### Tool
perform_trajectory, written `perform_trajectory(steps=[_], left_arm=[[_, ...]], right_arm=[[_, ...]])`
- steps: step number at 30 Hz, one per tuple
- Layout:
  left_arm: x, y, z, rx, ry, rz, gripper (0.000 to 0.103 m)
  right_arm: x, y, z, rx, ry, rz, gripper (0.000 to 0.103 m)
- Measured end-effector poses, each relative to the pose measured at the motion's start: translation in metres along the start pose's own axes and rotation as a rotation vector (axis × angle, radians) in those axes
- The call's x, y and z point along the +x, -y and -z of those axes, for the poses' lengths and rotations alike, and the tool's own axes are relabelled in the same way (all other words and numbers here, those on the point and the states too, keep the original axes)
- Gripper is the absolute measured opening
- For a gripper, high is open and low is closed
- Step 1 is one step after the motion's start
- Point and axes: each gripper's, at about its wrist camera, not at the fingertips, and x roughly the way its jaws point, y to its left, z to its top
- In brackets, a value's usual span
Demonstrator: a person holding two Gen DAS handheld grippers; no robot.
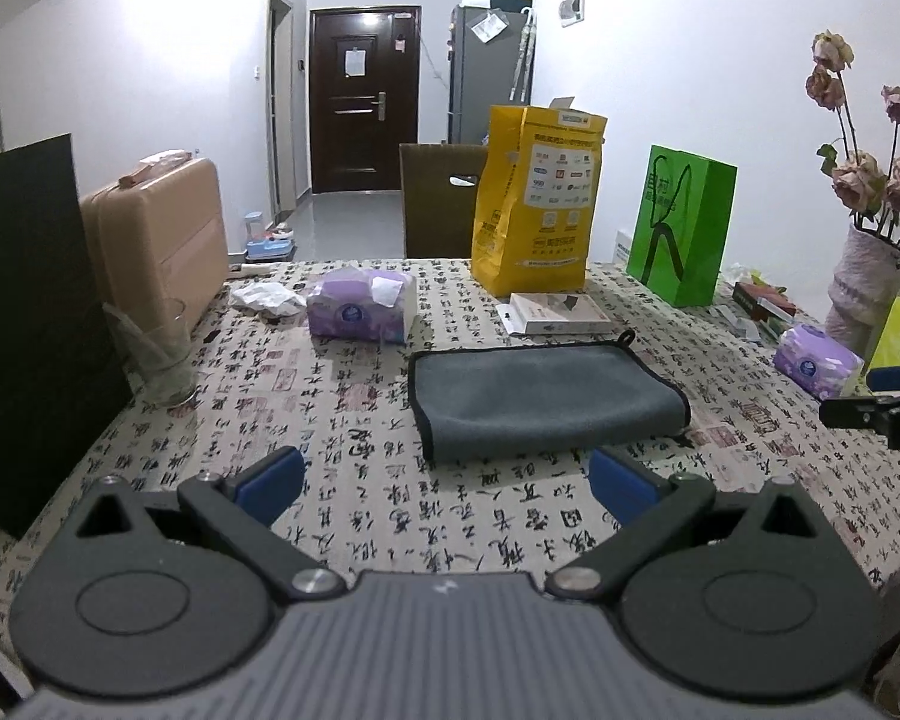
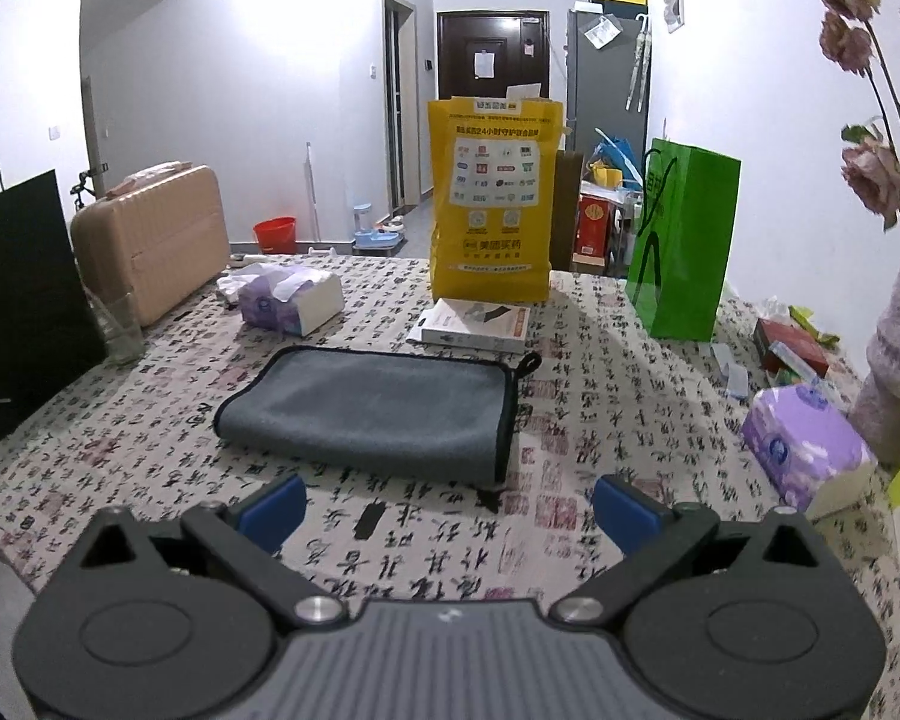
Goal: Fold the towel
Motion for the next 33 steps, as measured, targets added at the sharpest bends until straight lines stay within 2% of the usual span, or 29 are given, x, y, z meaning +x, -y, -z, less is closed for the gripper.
perform_trajectory(steps=[10, 16, 24, 30, 33], left_arm=[[-0.020, 0.001, 0.039, -0.023, 0.017, -0.030, 0.103], [-0.028, -0.003, 0.059, -0.046, 0.005, -0.008, 0.103], [-0.046, -0.004, 0.084, -0.058, 0.023, 0.000, 0.103], [-0.062, 0.001, 0.114, -0.032, 0.048, 0.008, 0.103], [-0.068, 0.006, 0.125, -0.026, 0.049, 0.034, 0.103]], right_arm=[[-0.023, -0.018, 0.025, 0.001, 0.022, -0.015, 0.102], [-0.041, -0.032, 0.047, -0.026, 0.079, -0.034, 0.103], [-0.059, -0.061, 0.082, -0.091, 0.107, -0.045, 0.103], [-0.072, -0.073, 0.107, -0.056, 0.105, -0.061, 0.103], [-0.080, -0.076, 0.119, -0.024, 0.110, -0.062, 0.103]])
